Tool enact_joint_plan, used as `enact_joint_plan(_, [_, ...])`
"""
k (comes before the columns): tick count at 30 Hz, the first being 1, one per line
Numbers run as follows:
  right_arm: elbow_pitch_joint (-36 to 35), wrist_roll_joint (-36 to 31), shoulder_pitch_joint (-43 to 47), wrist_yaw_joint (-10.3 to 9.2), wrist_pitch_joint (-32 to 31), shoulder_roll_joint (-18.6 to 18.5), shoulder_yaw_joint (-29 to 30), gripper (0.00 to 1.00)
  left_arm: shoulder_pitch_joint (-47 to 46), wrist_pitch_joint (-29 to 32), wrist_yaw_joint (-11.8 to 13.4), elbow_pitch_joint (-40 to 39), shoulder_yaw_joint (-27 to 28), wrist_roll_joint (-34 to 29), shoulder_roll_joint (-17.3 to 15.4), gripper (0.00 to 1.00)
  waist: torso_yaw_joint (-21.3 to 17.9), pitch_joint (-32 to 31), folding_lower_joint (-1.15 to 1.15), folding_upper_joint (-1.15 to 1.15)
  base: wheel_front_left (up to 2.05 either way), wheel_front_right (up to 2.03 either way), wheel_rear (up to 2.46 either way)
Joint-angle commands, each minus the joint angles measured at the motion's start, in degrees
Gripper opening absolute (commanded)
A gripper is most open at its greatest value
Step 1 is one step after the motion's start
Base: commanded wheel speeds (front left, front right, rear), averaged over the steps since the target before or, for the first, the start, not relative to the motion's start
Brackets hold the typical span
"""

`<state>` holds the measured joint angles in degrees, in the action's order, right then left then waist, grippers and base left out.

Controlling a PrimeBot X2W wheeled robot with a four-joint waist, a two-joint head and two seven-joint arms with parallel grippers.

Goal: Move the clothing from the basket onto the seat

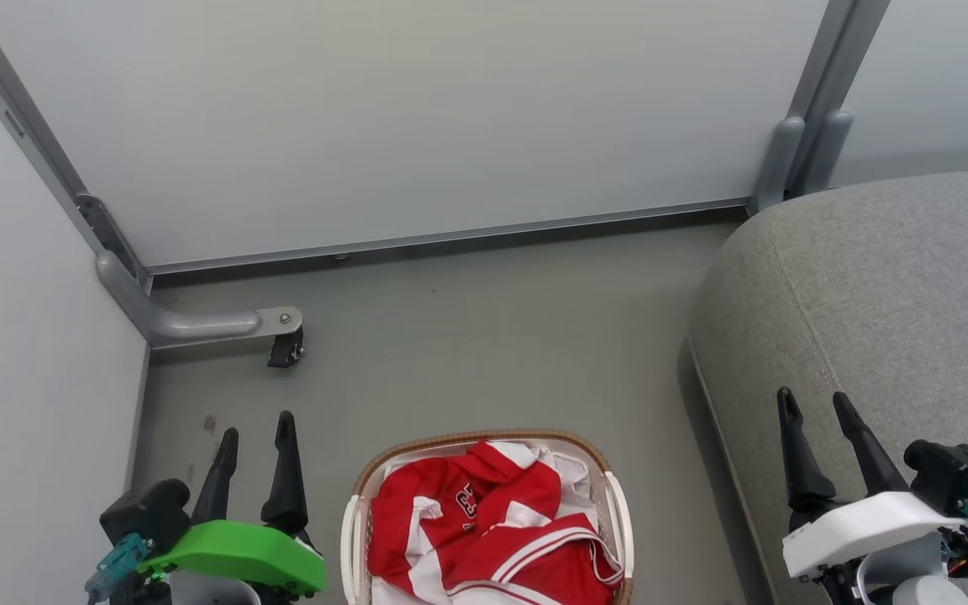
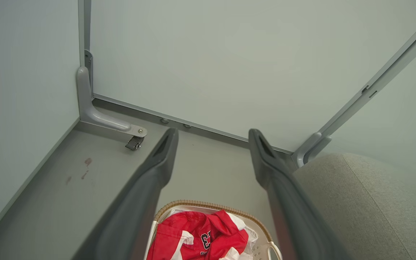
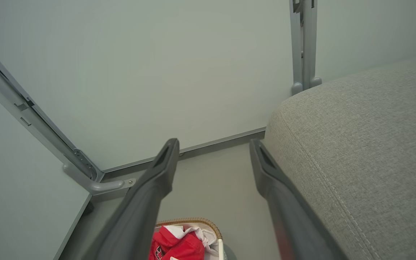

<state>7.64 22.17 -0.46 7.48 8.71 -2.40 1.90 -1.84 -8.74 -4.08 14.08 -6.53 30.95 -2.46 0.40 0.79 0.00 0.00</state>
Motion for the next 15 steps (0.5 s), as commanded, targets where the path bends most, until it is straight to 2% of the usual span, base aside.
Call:
enact_joint_plan(1, [-0.8,-1.8,0.6,0.01,0.6,-0.4,0.1,1.0,0.3,-0.6,-0.3,-0.2,-0.3,-1.8,-0.4,1.0,0.0,0.0,0.0,0.0,0.0,0.0,0.0])
enact_joint_plan(15, [-1.1,-10.6,1.9,0.02,2.5,-0.4,-0.9,1.0,1.1,-2.5,-0.3,2.0,-1.6,-7.4,-0.5,1.0,0.1,-0.5,0.0,0.0,0.0,0.0,0.0])
